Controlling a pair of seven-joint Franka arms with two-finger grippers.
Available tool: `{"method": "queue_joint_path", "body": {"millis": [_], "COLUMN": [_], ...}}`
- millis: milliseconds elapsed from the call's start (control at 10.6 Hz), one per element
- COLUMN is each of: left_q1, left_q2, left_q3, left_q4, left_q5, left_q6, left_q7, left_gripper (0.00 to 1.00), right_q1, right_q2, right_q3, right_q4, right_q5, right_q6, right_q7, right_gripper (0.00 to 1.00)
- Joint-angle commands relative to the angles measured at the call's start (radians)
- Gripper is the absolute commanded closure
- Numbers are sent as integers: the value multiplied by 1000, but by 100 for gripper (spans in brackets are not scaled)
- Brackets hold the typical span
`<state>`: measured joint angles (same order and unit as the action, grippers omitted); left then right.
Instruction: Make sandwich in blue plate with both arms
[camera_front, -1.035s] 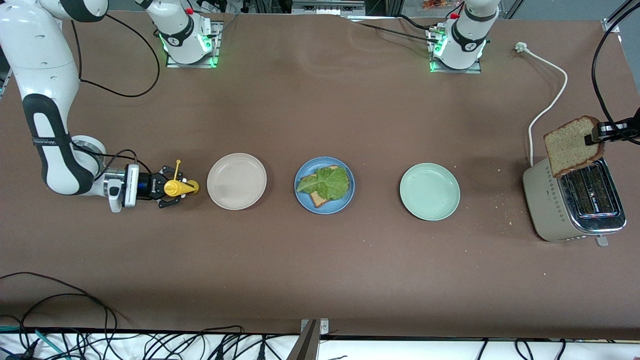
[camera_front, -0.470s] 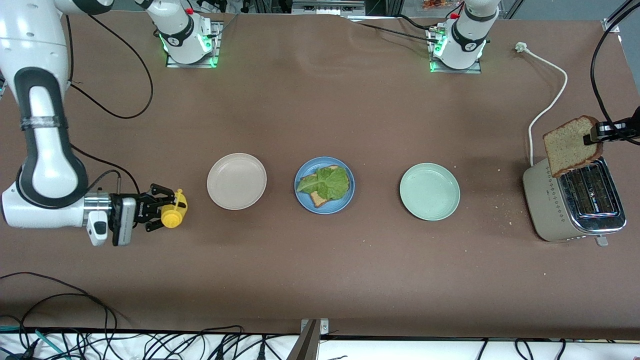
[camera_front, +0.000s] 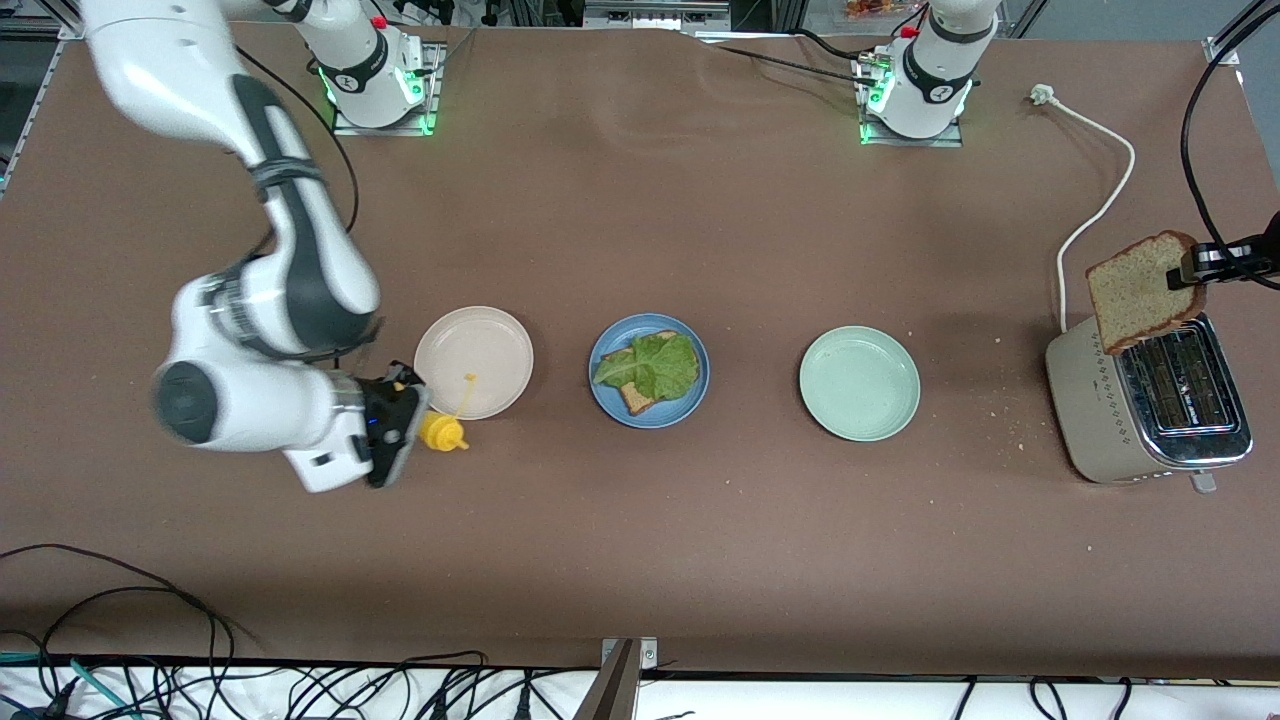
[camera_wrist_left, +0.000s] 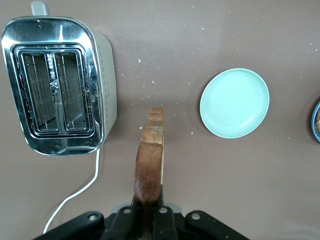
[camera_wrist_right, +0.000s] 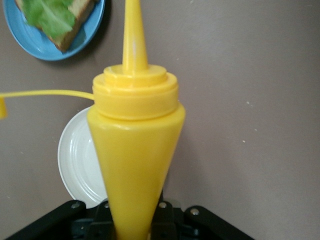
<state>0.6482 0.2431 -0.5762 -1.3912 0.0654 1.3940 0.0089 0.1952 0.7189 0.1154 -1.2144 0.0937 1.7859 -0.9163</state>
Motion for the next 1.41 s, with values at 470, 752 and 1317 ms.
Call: {"method": "queue_joint_path", "body": {"millis": [470,752,1317], "left_q1": [7,7,7], "left_q2": [-30,-30,-28], "left_q3": [-2,-13,-17], "left_q4": [-26,-26,-26], "left_q5": [-15,-16,-18], "left_q6": [-4,-4,-4], "left_q7": [-4,-10,-18], "left_gripper": [100,100,100], "right_q1": [459,519,616], "right_q2": [27,36,56], "right_q3": [-16,-16,-17], "right_q4": [-23,-42,-43], "right_q5": [-735,-826,-920], "right_q6": [-252,-289,-378], "right_q7": [302,358,373], "right_gripper": [100,100,100]}}
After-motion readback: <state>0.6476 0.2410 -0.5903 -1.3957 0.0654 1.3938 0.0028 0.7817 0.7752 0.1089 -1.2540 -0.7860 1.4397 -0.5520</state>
